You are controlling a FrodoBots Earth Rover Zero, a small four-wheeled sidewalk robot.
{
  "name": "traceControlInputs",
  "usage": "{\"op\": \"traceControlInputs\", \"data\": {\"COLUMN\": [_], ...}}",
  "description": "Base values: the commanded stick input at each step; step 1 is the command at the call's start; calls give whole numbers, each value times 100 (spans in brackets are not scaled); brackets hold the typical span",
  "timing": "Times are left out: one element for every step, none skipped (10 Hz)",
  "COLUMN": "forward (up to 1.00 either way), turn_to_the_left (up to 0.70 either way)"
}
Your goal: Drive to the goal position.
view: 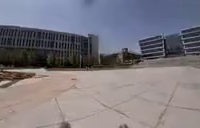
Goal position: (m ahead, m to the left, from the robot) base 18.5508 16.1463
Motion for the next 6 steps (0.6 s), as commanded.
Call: {"op": "traceControlInputs", "data": {"forward": [70, 70, 70, 70, 70, 70], "turn_to_the_left": [0, 0, 0, 0, 0, 0]}}
